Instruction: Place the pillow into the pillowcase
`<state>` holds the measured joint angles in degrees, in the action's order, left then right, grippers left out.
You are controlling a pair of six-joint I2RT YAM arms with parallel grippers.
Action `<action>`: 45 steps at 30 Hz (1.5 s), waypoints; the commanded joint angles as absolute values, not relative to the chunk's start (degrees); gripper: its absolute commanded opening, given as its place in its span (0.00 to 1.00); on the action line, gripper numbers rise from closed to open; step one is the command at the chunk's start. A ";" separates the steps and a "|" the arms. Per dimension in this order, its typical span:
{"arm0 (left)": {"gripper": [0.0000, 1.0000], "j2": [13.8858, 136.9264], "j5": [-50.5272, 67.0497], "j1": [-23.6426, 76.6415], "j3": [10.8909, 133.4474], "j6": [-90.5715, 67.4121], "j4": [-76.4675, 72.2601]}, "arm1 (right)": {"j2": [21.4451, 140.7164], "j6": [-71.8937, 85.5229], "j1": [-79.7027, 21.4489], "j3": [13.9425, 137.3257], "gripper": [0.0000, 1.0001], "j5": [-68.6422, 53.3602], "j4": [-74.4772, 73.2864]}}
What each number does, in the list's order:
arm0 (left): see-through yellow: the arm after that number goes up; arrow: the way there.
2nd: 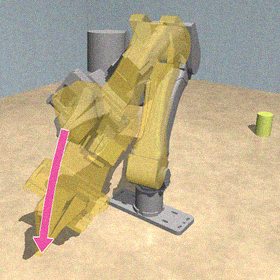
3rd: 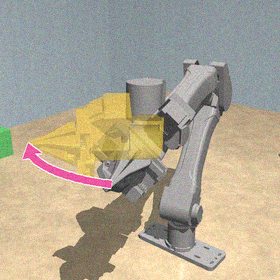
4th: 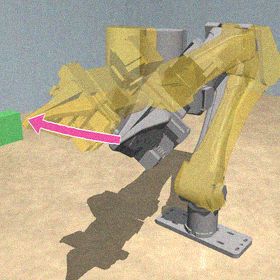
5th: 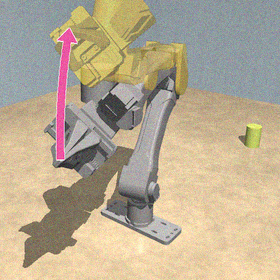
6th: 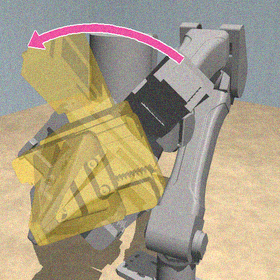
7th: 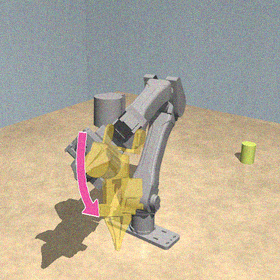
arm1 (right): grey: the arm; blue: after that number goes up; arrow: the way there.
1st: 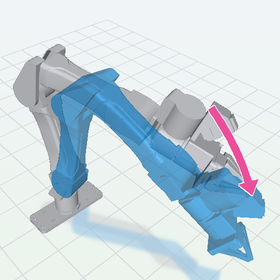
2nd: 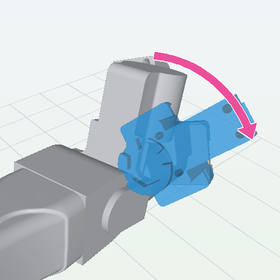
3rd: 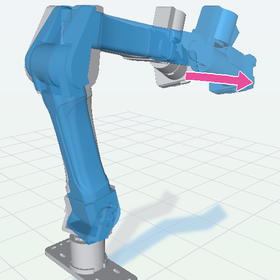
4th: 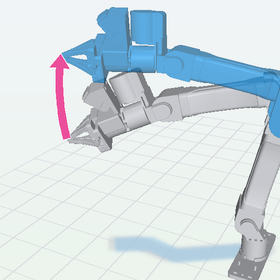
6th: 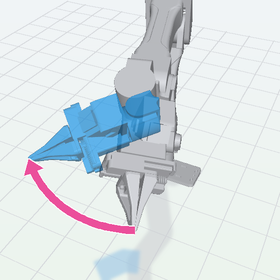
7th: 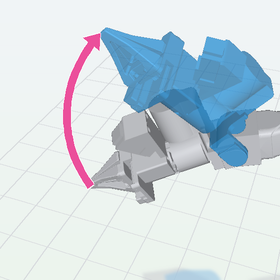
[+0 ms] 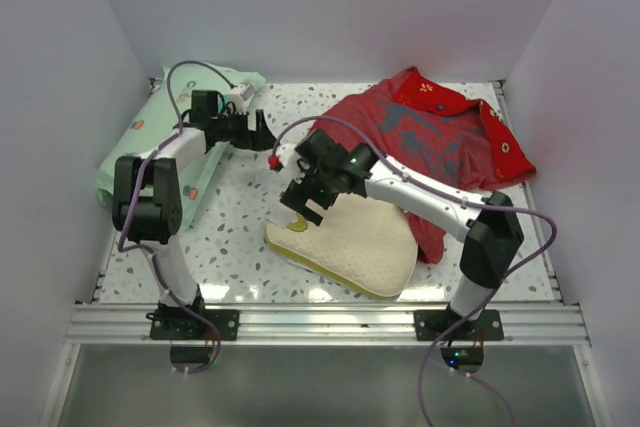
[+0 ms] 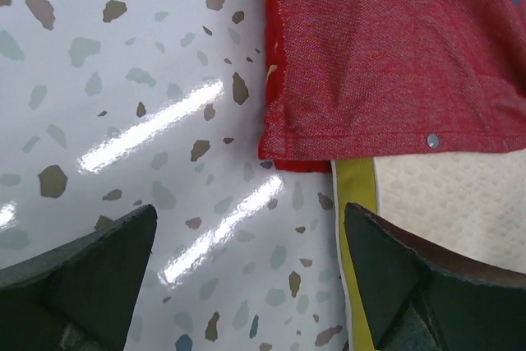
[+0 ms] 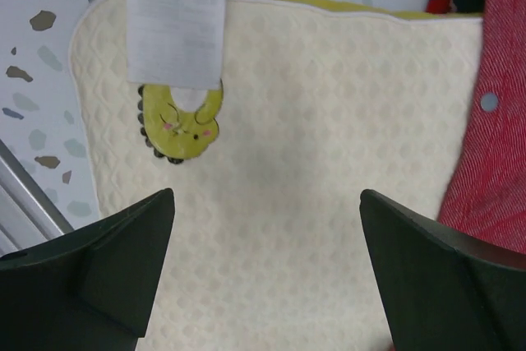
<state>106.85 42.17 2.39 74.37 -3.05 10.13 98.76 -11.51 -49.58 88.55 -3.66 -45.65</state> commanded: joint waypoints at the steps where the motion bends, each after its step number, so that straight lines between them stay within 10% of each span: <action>1: 1.00 112.31 45.69 3.16 77.69 -11.16 4.23 | 101.33 -13.97 -53.08 89.37 0.99 7.10 -39.74; 13: 1.00 118.21 41.75 6.32 80.95 -14.24 -1.41 | 120.84 -5.53 -53.18 94.67 0.93 7.50 -48.96; 15: 1.00 119.44 41.31 7.47 81.04 -14.06 -1.49 | 121.90 -5.45 -51.43 93.87 0.69 3.28 -49.66; 18: 1.00 121.19 39.21 9.05 81.21 -14.32 -2.02 | 119.63 -4.40 -48.79 93.26 0.02 -2.10 -48.52; 25: 0.80 126.12 41.38 12.74 84.55 -16.08 -0.62 | 104.34 -4.30 -46.14 86.40 0.00 -1.16 -40.61; 32: 0.00 119.55 49.56 11.60 80.59 -18.20 -0.10 | 95.37 -5.80 -45.88 77.79 0.00 18.88 -27.89; 45: 0.00 104.24 58.71 5.89 79.01 -16.53 14.92 | 99.13 -16.00 -41.84 75.50 0.00 31.46 -16.00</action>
